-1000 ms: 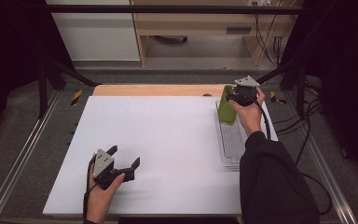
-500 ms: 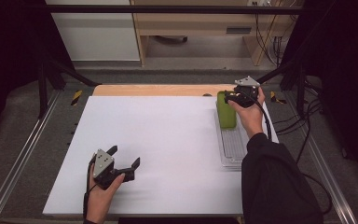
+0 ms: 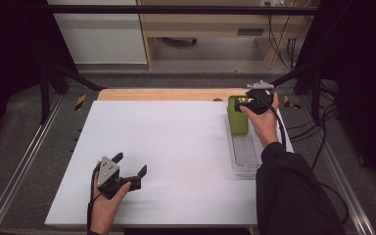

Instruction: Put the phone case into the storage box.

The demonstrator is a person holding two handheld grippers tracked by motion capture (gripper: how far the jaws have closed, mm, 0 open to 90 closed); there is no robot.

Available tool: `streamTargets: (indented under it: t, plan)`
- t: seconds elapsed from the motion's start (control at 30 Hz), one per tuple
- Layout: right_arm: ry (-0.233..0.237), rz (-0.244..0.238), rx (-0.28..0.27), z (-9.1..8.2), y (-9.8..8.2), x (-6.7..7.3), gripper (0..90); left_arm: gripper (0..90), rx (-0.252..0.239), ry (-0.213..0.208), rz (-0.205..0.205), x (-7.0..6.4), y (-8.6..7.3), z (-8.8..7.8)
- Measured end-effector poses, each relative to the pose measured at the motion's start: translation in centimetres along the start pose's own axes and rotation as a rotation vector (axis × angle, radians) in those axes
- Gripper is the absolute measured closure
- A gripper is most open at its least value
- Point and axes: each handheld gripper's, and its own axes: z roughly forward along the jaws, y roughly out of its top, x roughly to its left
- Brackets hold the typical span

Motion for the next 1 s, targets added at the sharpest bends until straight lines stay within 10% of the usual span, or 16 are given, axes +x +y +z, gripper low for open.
streamTargets:
  t: [1.0]
  plan:
    - [0.074,0.063,0.014,-0.94,0.44,0.66,5.9,1.8,-0.003,-0.001,-0.004,0.01,0.01,-0.02]
